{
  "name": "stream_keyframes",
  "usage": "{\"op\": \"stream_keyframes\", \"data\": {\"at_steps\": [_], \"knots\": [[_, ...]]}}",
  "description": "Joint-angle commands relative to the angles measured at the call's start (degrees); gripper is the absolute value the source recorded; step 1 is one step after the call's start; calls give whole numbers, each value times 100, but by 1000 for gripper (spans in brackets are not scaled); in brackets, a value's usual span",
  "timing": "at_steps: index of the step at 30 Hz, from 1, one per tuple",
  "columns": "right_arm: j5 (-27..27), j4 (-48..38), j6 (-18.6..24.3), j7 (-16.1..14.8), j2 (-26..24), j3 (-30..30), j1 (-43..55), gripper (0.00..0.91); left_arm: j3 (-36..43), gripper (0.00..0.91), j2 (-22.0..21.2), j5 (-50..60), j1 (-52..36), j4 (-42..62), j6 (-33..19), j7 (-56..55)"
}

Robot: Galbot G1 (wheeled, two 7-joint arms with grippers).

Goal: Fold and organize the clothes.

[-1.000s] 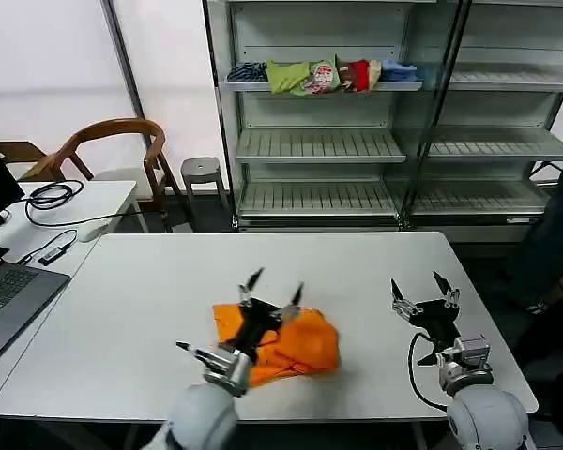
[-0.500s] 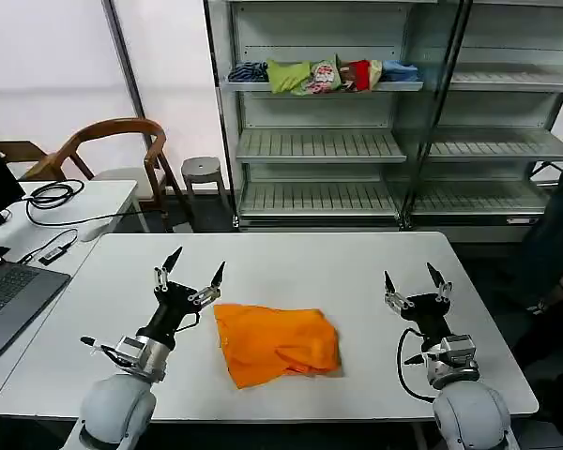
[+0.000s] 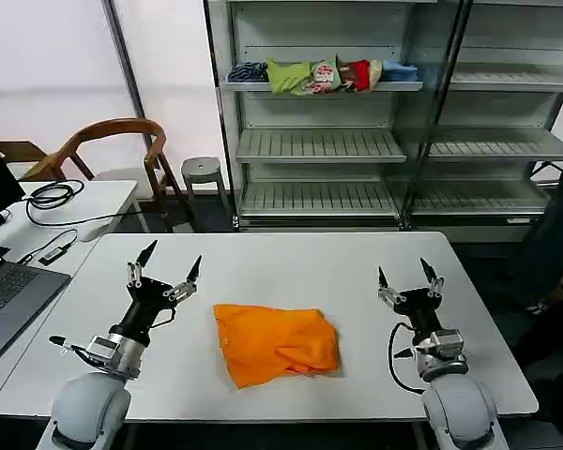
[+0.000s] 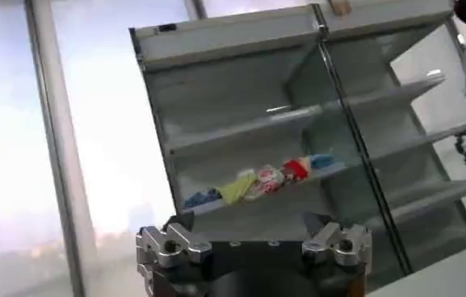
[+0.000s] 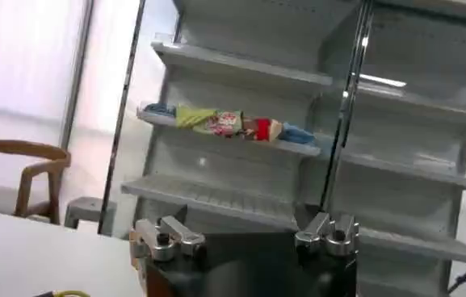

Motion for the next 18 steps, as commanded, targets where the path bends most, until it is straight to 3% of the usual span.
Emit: {"op": "stream_keyframes", "data": {"at_steps": [1, 18], "knots": [[-52, -179, 61, 13, 59, -155, 138, 907, -202, 907, 85, 74, 32, 86, -78, -10], [80, -150, 47, 94, -48, -225, 261, 907, -347, 907, 188, 9, 71, 68, -64, -88]]}}
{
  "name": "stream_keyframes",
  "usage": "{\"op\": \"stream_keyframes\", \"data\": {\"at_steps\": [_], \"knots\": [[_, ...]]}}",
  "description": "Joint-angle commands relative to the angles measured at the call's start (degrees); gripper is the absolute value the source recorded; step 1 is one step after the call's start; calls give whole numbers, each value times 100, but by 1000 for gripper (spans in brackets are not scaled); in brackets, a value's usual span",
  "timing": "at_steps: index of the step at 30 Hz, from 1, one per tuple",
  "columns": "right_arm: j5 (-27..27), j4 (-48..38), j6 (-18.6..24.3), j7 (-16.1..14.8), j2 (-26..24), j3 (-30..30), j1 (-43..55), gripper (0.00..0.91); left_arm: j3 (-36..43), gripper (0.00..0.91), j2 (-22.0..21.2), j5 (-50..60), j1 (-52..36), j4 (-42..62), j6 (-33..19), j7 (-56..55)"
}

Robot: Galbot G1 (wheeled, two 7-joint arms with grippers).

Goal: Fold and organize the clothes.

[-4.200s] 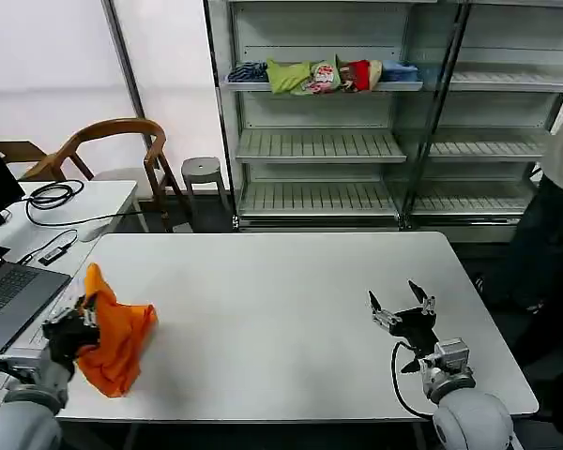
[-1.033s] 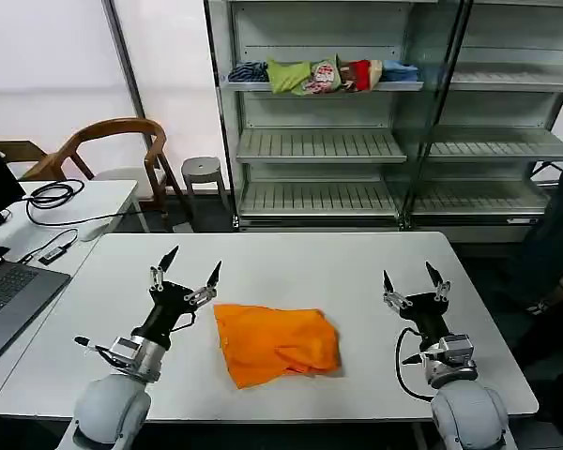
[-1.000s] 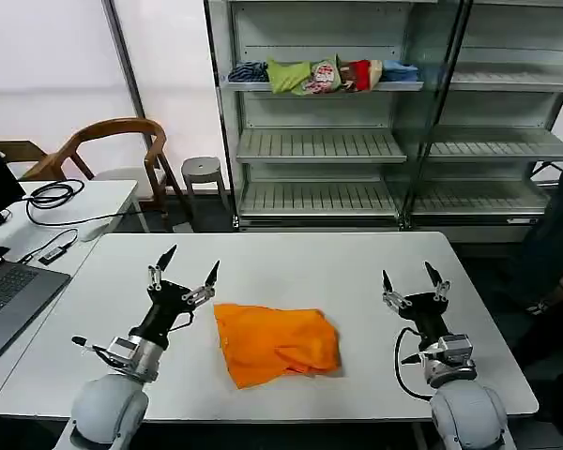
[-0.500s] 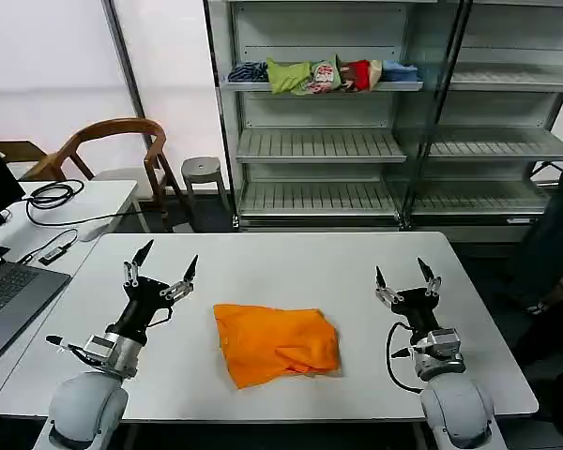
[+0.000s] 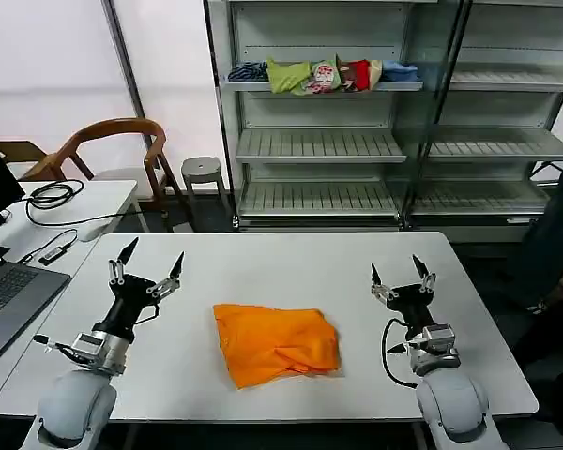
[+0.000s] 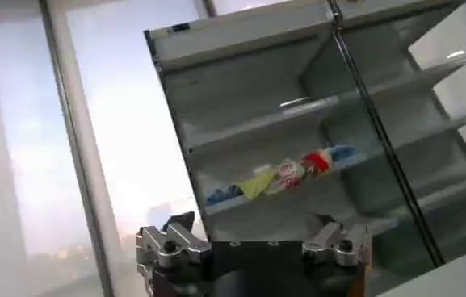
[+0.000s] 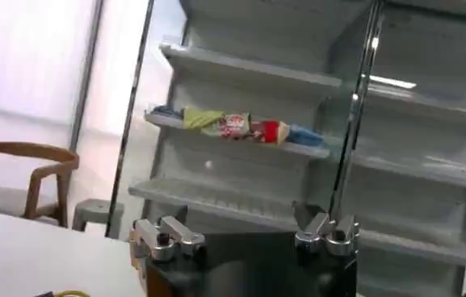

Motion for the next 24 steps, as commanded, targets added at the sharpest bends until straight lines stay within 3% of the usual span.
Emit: {"op": "stream_keyframes", "data": {"at_steps": [1, 12, 24], "knots": [[3, 37, 11, 65, 38, -20, 35, 907, -71, 907, 26, -17, 71, -62, 4, -7], [-278, 232, 244, -113, -29, 223, -287, 907, -28, 907, 60, -12, 129, -7, -19, 5], [-227, 21, 407, -326, -63, 558, -311, 907, 157, 907, 36, 6, -89, 367, -143, -99]]}}
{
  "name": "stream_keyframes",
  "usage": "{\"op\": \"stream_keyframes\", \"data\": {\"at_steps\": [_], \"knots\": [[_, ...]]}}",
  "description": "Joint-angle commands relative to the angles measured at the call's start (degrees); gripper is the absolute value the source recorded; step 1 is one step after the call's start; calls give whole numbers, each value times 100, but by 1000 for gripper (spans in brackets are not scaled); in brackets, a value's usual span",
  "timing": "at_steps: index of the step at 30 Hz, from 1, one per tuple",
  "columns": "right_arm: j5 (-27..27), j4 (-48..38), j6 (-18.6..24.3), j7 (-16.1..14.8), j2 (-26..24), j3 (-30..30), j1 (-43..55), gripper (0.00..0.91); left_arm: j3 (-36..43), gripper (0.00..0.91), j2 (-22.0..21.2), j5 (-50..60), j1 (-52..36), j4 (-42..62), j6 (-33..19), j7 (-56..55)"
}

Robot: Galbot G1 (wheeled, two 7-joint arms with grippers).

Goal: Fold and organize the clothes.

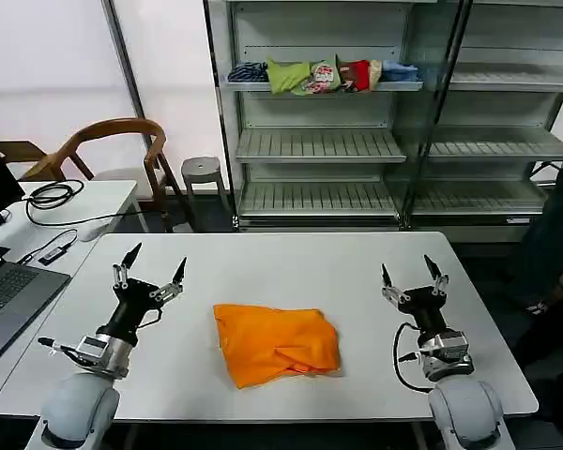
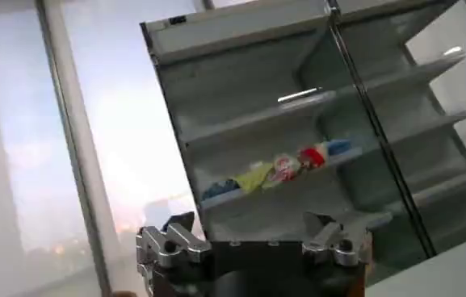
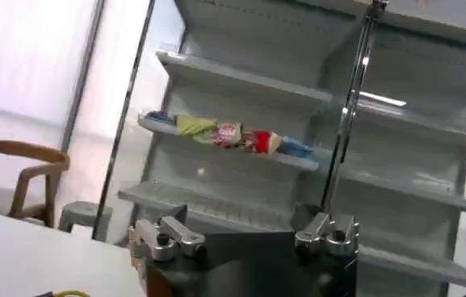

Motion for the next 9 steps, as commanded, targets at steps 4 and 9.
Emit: {"op": "stream_keyframes", "data": {"at_steps": [4, 9], "knots": [[-72, -167, 276, -208, -79, 96, -41, 907, 53, 907, 7, -6, -94, 219, -59, -189], [-23, -190, 364, -147, 76, -12, 22, 907, 64, 907, 18, -1, -11, 157, 39, -285]]}}
